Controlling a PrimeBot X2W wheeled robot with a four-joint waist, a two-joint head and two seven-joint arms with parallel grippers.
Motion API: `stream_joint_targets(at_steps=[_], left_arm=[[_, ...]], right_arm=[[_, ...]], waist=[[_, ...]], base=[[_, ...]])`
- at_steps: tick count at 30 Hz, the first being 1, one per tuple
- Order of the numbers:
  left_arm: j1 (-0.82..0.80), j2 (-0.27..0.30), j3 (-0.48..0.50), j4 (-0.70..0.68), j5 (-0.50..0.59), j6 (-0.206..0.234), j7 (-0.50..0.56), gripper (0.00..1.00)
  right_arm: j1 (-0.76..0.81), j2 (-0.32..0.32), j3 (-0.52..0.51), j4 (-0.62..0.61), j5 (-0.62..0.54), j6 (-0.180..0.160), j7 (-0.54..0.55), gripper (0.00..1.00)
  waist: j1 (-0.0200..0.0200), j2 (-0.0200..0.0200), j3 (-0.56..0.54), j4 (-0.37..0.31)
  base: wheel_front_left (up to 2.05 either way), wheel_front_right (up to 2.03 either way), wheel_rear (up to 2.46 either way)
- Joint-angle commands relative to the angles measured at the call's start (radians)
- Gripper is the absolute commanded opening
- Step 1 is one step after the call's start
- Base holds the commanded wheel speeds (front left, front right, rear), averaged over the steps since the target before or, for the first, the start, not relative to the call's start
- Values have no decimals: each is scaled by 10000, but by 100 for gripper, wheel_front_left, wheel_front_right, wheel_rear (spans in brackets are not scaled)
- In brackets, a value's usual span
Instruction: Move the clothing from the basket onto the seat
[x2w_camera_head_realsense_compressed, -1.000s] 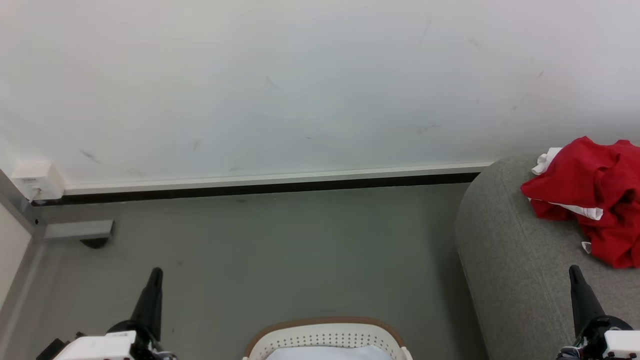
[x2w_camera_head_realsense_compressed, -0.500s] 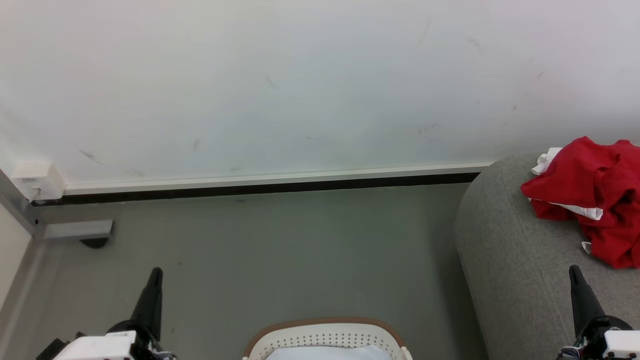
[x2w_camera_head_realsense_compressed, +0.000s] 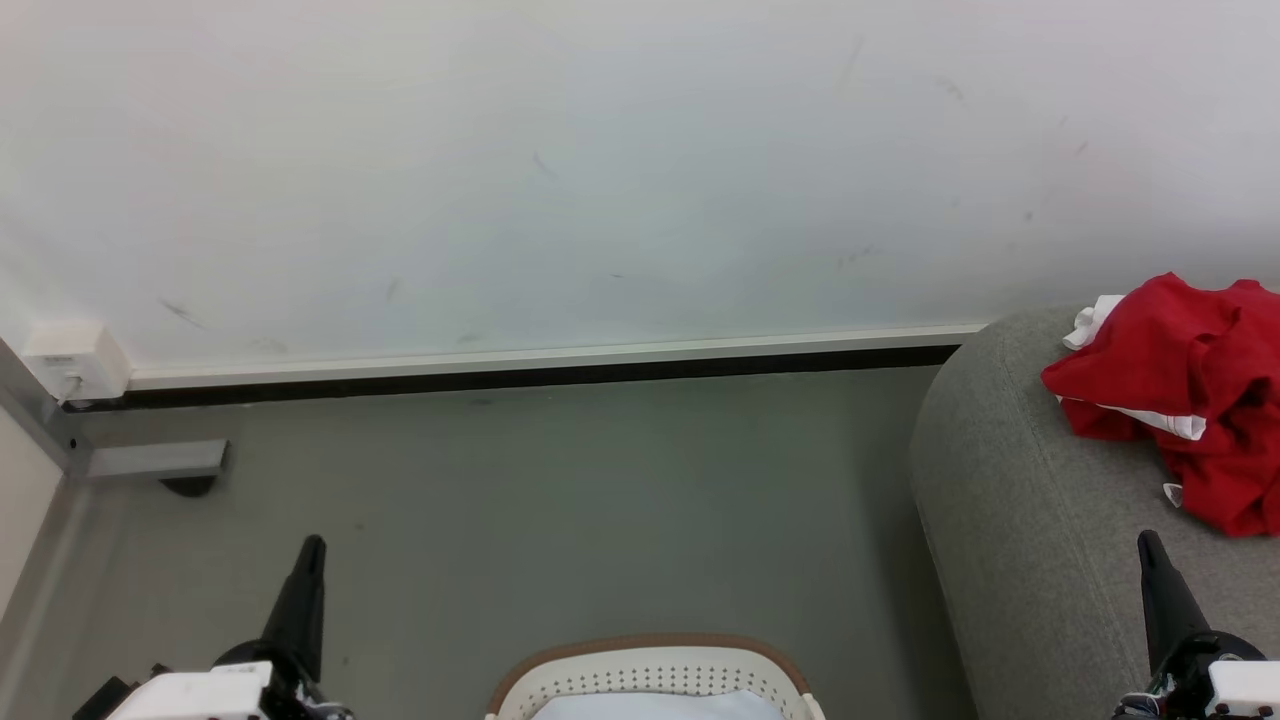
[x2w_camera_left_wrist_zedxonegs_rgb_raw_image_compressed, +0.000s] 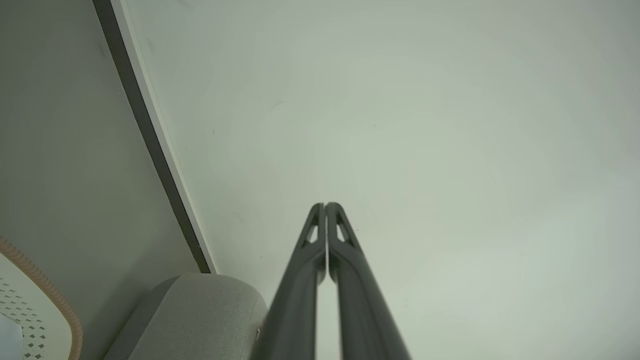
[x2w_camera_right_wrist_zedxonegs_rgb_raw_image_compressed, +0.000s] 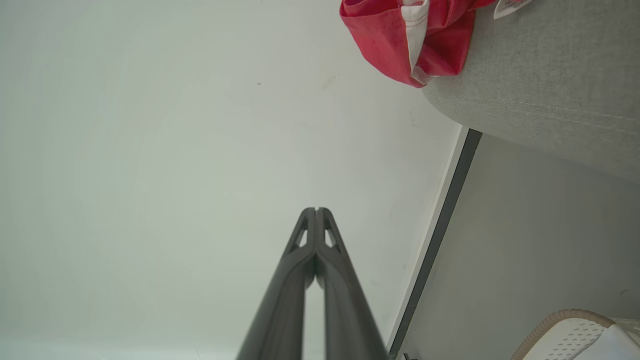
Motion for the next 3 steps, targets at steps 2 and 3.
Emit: stream_joint_targets(at_steps=[2,3], left_arm=[[-95,19,22,3,-137,-67,34,0],[-95,19,22,3,-137,-67,34,0]], right_arm=[[-128,16,-49,30,-70,-24,11,0],[-128,15,-50,30,-71,-24,11,0]], waist=[[0,0,0,0],[0,0,0,0]], base=[[0,0,0],[0,0,0]])
